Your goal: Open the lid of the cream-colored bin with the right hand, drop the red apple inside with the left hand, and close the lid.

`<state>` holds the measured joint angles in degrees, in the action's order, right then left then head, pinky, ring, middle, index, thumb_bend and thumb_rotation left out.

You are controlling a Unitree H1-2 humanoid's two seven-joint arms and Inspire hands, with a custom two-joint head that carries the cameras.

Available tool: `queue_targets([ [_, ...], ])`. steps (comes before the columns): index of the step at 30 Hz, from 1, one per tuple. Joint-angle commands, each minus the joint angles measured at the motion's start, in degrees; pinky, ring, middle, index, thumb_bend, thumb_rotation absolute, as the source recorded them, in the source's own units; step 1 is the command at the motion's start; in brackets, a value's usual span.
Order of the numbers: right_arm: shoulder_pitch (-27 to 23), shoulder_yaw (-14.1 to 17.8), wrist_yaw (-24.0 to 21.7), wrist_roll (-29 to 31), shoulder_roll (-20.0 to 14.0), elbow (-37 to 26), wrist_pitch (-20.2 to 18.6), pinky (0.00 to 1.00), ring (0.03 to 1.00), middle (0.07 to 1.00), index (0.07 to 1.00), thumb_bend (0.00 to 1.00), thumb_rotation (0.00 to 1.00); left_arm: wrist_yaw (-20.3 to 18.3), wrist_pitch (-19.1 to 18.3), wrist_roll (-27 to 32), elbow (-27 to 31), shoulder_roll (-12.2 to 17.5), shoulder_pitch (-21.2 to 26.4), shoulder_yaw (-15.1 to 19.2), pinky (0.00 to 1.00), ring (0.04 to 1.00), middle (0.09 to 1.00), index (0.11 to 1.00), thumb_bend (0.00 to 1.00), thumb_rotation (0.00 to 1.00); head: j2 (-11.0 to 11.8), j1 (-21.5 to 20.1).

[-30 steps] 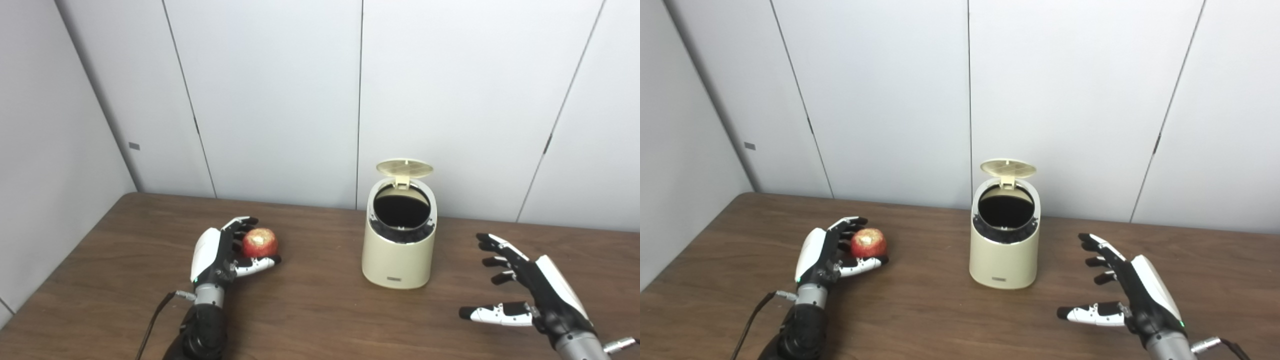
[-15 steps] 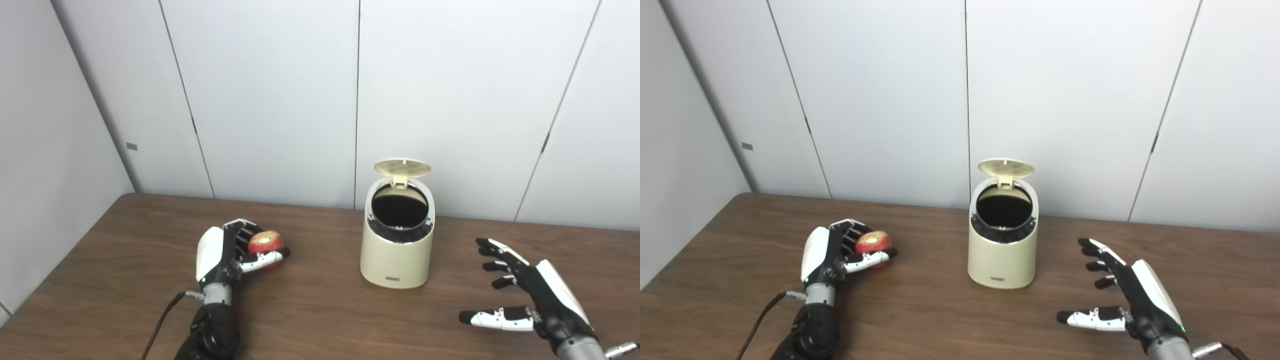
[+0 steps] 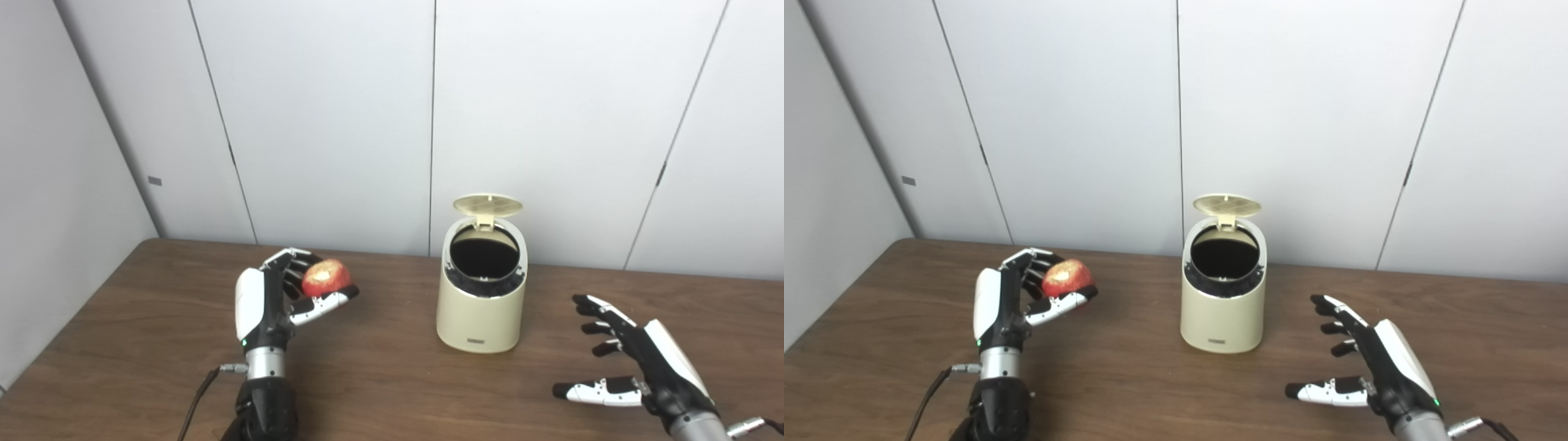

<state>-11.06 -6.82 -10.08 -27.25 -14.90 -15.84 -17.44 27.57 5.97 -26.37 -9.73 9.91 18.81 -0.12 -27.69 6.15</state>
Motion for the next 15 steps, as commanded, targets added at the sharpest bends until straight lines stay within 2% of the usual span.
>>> queue_targets([
  [1, -1.4, 0.1, 1.1, -0.4, -0.2, -1.2, 1.7, 0.63, 0.775, 0.856, 0.864, 0.77, 0.12, -1.0, 1.0, -0.1, 5.0, 0.0, 2.5, 0.1, 0.30, 0.355, 0.415, 0.509, 0.52, 0.00, -0.1, -0.2],
  [8, -1.7, -0.5, 1.2, -1.1, 0.2, -1.3, 1.5, 0.60, 0.750, 0.849, 0.863, 0.76, 0.12, -5.3, -0.8, -1.3, 15.2, -2.6, 3.3, -1.0, 0.29, 0.366, 0.427, 0.510, 0.52, 0.00, 0.1, -1.9],
  [10, -1.8, -0.6, 1.2, -1.3, 0.3, -1.2, 1.5, 0.59, 0.737, 0.849, 0.862, 0.76, 0.13, -6.2, -1.8, -1.9, 16.7, -3.7, 3.9, -1.4, 0.25, 0.339, 0.421, 0.505, 0.52, 0.00, 0.1, -2.1],
  [15, -2.1, -0.9, 1.2, -1.8, 0.5, -1.3, 1.1, 0.60, 0.751, 0.850, 0.865, 0.76, 0.14, -8.0, -1.8, -2.4, 18.3, -5.8, 5.2, -2.6, 0.25, 0.336, 0.436, 0.499, 0.53, 0.00, 0.1, -2.4],
])
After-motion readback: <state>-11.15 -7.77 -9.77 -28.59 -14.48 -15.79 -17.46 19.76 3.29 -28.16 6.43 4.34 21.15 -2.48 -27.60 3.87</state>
